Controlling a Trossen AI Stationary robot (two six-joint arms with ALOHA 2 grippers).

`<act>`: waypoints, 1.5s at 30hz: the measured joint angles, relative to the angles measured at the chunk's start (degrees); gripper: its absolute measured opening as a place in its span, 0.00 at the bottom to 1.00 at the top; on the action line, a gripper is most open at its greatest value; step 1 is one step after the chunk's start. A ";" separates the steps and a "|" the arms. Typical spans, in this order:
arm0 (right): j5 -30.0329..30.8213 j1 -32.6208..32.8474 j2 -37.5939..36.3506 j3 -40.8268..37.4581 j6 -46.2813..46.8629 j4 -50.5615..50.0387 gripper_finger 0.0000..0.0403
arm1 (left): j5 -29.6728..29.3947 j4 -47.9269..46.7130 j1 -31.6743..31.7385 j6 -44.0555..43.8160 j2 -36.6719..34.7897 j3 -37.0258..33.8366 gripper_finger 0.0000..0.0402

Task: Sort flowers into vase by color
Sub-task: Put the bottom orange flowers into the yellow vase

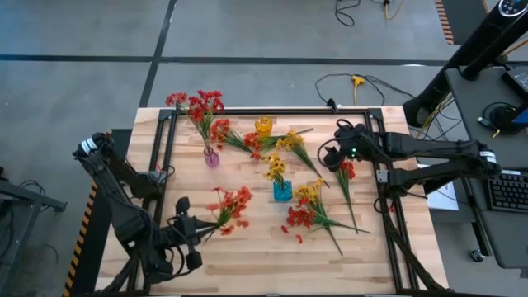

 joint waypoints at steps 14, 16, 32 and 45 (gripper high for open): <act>-0.35 0.00 -6.86 0.00 -2.44 6.79 0.57 | 5.25 7.68 8.32 36.10 -9.37 1.39 0.00; -0.52 0.00 -7.05 0.00 -3.50 8.16 0.57 | 5.56 8.10 9.19 39.63 -11.12 0.77 0.00; -3.51 7.39 -7.04 1.91 -18.06 25.69 0.57 | 13.89 60.47 16.11 68.43 -22.85 -25.18 0.00; -5.01 20.53 -0.12 8.40 -35.74 37.64 0.57 | 23.46 90.86 24.05 73.57 -18.84 -36.04 0.00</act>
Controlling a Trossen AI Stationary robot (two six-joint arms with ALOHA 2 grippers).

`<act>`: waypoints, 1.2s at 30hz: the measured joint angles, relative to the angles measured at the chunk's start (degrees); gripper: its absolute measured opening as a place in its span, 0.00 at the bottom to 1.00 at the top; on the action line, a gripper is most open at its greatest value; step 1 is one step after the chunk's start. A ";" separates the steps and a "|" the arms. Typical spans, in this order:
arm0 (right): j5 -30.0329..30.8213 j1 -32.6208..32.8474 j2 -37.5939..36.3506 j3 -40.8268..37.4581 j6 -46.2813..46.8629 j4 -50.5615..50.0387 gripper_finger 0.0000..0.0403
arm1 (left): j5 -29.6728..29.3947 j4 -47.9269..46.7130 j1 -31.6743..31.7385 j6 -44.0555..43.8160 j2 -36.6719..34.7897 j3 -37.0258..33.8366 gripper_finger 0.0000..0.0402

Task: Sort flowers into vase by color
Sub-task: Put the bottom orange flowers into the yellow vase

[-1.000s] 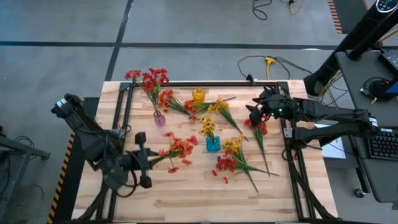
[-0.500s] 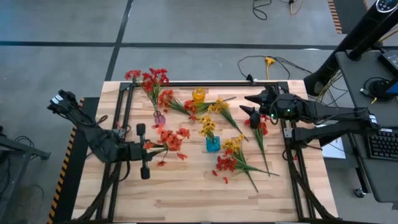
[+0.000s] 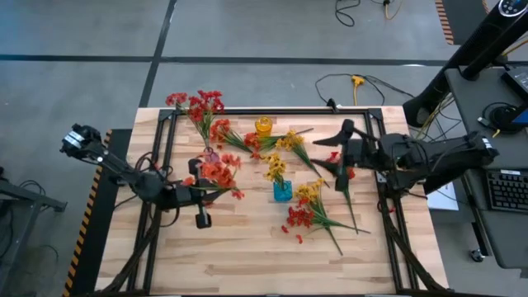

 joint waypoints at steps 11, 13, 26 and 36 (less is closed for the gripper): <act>-0.01 5.68 13.49 13.81 -8.57 -1.85 0.57 | 0.84 0.51 4.06 1.02 6.73 7.51 0.00; -0.09 5.99 15.22 15.63 -8.89 -2.40 0.57 | 0.86 0.42 4.21 1.26 8.06 8.92 0.00; -0.12 5.98 26.34 26.00 -7.83 -3.28 0.76 | 2.40 -1.14 5.14 4.92 15.46 17.42 0.00; -4.07 5.96 31.16 28.80 -6.29 -2.67 0.72 | 2.32 -0.98 7.08 4.74 19.52 20.44 0.00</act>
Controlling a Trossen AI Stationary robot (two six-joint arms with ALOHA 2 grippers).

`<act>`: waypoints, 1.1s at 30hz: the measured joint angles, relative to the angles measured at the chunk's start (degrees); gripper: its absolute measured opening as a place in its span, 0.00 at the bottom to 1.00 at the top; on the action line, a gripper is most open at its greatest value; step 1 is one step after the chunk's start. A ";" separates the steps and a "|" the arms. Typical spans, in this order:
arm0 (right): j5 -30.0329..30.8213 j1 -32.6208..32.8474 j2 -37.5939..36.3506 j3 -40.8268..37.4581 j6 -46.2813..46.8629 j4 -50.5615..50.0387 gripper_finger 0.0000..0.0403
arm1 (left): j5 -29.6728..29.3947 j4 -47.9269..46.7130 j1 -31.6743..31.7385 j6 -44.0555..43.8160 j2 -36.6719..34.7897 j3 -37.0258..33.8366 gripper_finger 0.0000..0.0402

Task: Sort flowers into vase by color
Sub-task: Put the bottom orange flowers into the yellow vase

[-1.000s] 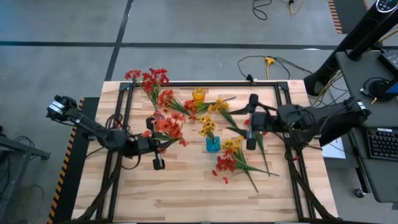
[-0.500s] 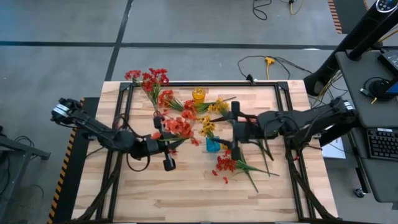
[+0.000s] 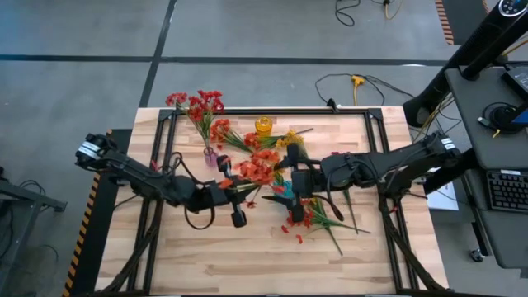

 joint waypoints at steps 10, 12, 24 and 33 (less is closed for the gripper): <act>0.00 0.00 0.24 0.07 -0.43 2.35 0.51 | -0.11 0.15 0.09 -0.48 0.06 0.31 0.00; 0.04 -0.02 0.21 0.07 -0.45 2.47 0.45 | -0.11 0.08 0.08 -0.48 0.06 0.31 0.00; 0.04 -0.57 0.24 0.07 -1.27 2.47 0.11 | -0.11 0.00 -0.15 -1.09 0.02 0.71 0.12; 0.04 -0.65 -0.87 -0.02 1.56 2.32 0.06 | -6.28 -3.19 -2.90 -1.16 -1.85 0.75 0.41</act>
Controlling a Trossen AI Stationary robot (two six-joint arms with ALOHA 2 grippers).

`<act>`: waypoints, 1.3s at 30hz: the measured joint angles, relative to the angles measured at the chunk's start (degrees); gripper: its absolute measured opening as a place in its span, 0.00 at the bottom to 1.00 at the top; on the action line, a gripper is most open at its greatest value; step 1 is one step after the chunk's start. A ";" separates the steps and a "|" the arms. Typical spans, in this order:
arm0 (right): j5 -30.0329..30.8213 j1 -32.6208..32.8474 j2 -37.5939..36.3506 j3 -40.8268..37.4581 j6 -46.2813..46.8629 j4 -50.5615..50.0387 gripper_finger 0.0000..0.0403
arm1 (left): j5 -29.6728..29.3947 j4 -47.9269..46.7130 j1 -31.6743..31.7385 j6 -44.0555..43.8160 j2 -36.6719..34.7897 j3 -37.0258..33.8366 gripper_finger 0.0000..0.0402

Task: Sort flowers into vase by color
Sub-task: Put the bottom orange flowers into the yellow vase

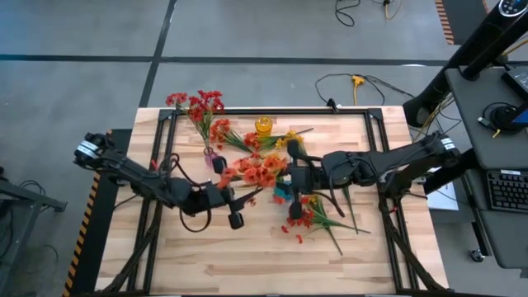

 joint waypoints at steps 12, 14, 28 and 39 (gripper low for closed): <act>-4.02 -3.50 -5.05 0.00 11.85 0.32 0.06 | -19.15 -14.13 -10.83 -4.84 -5.70 0.02 0.52; -6.87 -4.52 -5.79 0.00 14.37 0.51 0.06 | -22.22 -15.96 -12.64 -5.63 -6.28 0.02 0.52; -13.06 -13.70 -6.91 8.76 6.66 1.72 0.06 | -27.21 -29.36 -20.99 -14.84 -7.53 0.02 0.52; -23.36 -32.18 -6.81 9.05 1.44 -0.62 0.06 | -12.94 -71.43 -22.04 -51.91 -9.04 0.02 0.46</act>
